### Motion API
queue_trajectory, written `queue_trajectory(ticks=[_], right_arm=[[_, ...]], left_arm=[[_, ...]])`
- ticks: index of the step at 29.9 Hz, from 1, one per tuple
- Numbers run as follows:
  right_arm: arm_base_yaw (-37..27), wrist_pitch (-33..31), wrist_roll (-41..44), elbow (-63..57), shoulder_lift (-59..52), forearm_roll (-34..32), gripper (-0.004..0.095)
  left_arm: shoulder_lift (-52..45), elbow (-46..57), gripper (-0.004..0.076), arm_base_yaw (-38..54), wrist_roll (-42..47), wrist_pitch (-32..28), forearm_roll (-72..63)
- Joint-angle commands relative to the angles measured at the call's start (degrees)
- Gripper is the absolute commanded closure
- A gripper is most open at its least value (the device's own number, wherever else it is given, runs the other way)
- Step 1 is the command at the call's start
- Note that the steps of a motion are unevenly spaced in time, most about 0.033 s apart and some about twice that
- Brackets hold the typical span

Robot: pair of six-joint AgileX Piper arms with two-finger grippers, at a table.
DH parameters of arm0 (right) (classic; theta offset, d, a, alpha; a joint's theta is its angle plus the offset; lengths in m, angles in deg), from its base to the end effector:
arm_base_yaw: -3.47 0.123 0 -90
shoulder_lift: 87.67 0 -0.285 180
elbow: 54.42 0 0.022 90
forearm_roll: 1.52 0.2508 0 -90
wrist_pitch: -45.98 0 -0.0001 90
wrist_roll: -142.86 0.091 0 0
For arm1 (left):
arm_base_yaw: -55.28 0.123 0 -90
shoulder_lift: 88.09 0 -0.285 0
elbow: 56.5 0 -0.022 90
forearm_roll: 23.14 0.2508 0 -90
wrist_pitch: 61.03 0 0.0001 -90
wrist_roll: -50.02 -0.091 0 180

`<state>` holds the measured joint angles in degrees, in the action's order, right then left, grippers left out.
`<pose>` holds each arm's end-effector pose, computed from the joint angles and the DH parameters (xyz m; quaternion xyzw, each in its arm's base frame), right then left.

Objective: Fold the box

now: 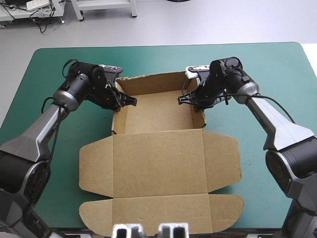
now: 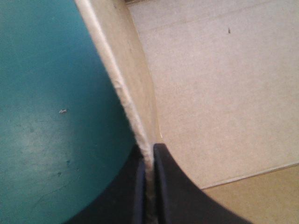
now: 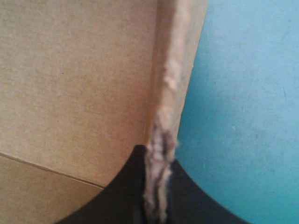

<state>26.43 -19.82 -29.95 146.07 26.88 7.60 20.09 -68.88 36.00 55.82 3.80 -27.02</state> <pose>0.3645 0.1687 0.3020 -0.1154 0.9749 0.1198 0.1482 0.3481 -0.1277 0.3046 0.1066 0.9794 -0.0684 0.1570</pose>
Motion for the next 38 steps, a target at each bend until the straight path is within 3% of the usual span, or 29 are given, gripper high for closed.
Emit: queue_trajectory(ticks=[1,7,16,18,24,27,30,38], right_arm=[[0.04,5.01,-0.67,1.63,-1.16,3.54,0.0913],[0.04,10.1,0.28,1.63,1.76,3.24,0.0912],[0.04,9.58,-4.25,1.63,3.27,2.26,0.09],[0.04,9.58,-5.54,1.63,3.27,2.26,0.0843],[0.04,8.53,-6.7,1.63,3.27,2.49,0.0511],[0.04,8.0,-6.7,1.7,2.9,2.75,0.0443],[0.04,7.43,-6.7,2.01,2.48,2.32,0.0436],[0.04,3.05,-6.7,5.62,2.48,-1.87,0.0428]], left_arm=[[1.1,-2.36,0.0734,-0.71,1.83,-3.15,-3.05],[6.8,-4.05,0.0734,-0.71,3.96,-2.42,-3.17],[8.9,-7.8,0.0734,-0.71,2.21,-0.64,-0.16],[8.9,-8.89,0.0734,-0.71,2.34,0.84,2.44],[9.14,-12.38,0.072,-0.22,2.34,9.45,8.51],[9.02,-13.2,0.0667,0.55,2.34,9.34,5.97],[9.02,-13.48,0.0582,1.1,2.34,9.34,2.95],[9.02,-13.48,0.025,2.18,2.34,9.34,-1.72]])
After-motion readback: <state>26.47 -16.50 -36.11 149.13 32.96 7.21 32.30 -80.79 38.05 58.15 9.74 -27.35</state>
